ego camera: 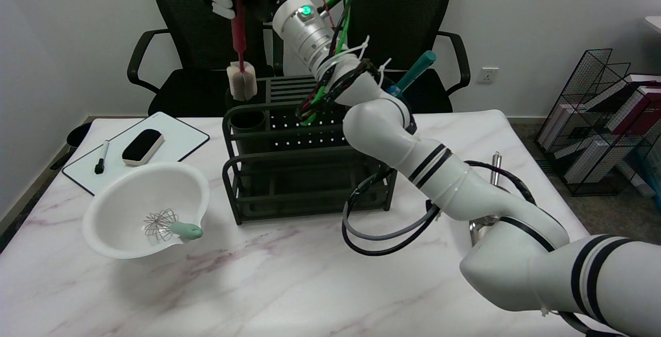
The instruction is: Pick up the blue sponge bottle brush.
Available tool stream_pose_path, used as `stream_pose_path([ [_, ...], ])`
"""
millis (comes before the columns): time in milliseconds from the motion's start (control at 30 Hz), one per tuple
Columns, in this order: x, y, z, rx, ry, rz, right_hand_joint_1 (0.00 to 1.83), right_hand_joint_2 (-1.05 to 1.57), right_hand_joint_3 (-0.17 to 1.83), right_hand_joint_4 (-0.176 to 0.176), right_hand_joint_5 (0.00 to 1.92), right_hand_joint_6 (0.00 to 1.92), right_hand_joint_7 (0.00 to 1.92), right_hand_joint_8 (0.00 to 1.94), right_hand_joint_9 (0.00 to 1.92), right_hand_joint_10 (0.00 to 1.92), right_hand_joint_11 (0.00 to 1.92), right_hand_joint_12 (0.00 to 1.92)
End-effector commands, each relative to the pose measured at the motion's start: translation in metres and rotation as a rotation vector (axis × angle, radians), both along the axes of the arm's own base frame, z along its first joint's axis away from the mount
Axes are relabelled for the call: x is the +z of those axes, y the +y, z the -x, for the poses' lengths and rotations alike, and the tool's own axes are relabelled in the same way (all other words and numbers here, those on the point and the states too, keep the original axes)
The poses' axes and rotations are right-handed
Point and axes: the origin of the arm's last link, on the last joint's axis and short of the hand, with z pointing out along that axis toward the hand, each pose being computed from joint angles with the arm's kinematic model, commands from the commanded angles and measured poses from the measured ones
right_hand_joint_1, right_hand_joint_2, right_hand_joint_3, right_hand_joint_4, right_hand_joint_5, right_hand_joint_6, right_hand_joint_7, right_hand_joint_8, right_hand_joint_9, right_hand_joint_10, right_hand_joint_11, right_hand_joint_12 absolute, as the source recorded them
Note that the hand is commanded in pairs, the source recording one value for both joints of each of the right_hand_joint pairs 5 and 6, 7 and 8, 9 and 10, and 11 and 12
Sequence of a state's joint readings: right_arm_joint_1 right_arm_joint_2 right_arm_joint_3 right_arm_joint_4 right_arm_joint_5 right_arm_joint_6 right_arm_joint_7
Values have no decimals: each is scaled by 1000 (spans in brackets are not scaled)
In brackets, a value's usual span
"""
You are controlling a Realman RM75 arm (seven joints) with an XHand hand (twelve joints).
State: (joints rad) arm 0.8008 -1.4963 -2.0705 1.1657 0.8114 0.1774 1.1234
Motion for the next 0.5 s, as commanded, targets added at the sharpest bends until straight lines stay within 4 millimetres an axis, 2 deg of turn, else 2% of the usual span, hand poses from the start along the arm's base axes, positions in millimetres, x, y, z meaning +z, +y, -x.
stream_pose_path([
  [33,35,52,-29,141,-13,-13,971,1571,446,0,1920,1920,1920,1920,1920,1920,1920,1920],
  [133,31,75,-27,164,-14,-51,971,1571,445,0,1920,1920,1920,1920,1920,1920,1920,1920],
  [300,38,119,-7,172,-50,-67,971,1571,430,0,1920,1920,1920,1920,1920,1920,1920,1920],
  [500,55,164,35,182,-147,1,1008,1571,396,0,1920,1920,1920,1920,1920,1920,1920,1920],
])
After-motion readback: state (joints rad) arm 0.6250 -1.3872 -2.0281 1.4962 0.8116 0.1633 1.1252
